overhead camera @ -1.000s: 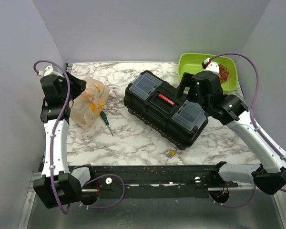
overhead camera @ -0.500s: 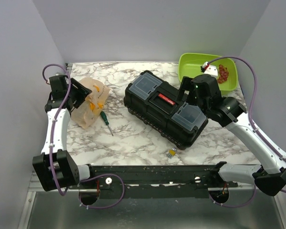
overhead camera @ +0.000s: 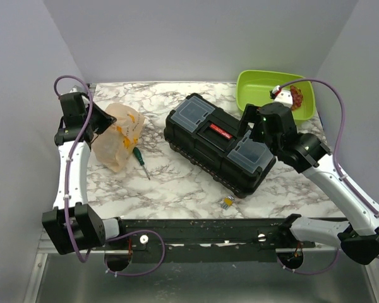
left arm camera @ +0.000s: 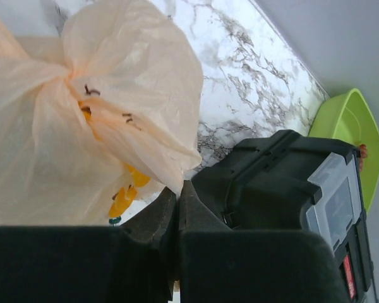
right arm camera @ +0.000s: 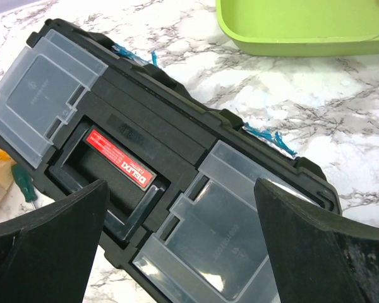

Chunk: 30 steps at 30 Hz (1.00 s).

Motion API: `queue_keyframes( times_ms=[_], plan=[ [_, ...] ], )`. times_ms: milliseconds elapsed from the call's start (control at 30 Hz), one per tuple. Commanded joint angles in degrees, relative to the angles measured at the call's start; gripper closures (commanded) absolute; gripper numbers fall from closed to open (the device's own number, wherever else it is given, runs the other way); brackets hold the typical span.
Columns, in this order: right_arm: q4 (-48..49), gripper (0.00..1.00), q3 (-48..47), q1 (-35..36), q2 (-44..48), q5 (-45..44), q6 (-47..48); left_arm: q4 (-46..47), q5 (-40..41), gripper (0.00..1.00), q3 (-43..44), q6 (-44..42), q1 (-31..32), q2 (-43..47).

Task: Take the fake fruits out of the plastic bag
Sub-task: Pick up the plastic bag at the center of the board, then place the plastic bag at the center of the board.

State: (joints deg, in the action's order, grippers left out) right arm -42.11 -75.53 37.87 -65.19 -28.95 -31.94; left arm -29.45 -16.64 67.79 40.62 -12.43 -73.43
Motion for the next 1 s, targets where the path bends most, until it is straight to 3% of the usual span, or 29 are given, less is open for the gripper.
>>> queue_keyframes(
  times_ms=[0,400,633,967],
  plan=[
    [0.78,0.0,-0.52,-0.03,-0.72,-3.89,-1.6,-0.49,0.13,1.0,3.88,-8.04,-0.36,4.97],
    [-1.01,0.0,-1.89,-0.04,-1.76,-10.52,-12.83,-0.89,-7.45,1.0,6.28,-10.65,3.0,11.7],
    [5.7,0.0,-1.15,0.0,0.15,-2.52,-3.12,-6.65,-6.1,1.0,4.06,-14.01,9.69,17.13],
    [10.99,0.0,1.35,-0.04,0.21,18.0,6.88,-6.17,-15.36,1.0,-5.04,-15.11,22.11,24.48]
  ],
)
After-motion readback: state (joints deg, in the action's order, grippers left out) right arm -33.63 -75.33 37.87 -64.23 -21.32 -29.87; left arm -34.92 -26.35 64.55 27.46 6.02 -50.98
